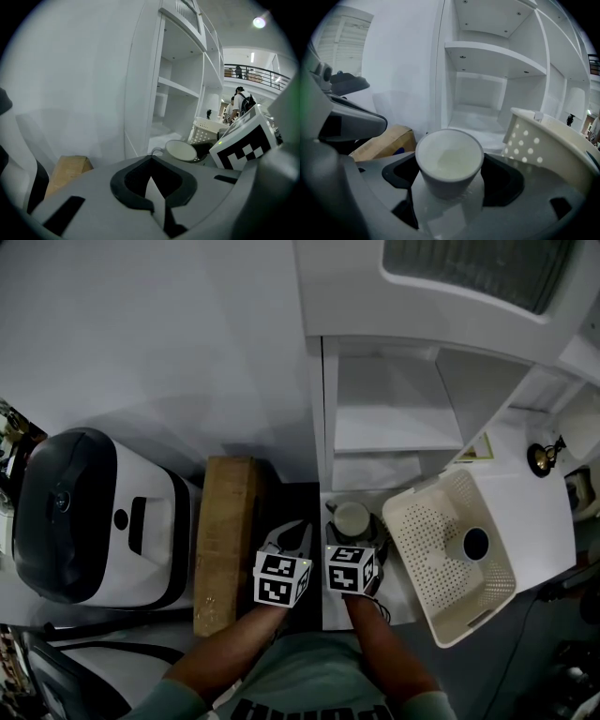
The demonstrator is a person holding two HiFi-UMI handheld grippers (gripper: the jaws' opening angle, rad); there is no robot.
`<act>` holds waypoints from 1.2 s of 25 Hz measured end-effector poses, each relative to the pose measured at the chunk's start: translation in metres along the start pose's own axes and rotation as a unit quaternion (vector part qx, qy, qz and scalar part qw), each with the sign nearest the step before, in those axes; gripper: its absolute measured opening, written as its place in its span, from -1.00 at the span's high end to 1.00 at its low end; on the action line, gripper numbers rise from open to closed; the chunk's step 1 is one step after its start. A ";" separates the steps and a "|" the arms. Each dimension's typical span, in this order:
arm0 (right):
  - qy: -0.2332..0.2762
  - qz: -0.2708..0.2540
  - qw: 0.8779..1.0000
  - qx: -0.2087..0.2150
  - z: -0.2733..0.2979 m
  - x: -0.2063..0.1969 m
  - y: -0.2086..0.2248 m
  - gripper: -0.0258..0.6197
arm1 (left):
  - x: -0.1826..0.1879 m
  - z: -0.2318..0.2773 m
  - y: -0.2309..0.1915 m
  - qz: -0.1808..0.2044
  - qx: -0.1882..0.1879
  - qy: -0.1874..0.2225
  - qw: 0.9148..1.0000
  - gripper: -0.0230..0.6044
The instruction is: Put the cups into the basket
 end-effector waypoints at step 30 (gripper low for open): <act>0.109 0.003 0.989 0.097 -0.131 0.054 -0.010 -0.27 | 0.013 -0.064 0.048 -0.026 0.035 0.027 0.999 0.91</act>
Point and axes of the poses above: the fingertips, and each gripper's own axes: z forward along the fingers, y to its right, x out of its top, the point moved 9 cm from there along -z, backward along the fingers, and after that the axes turned 12 degrees about x, right-handed, at the moved point
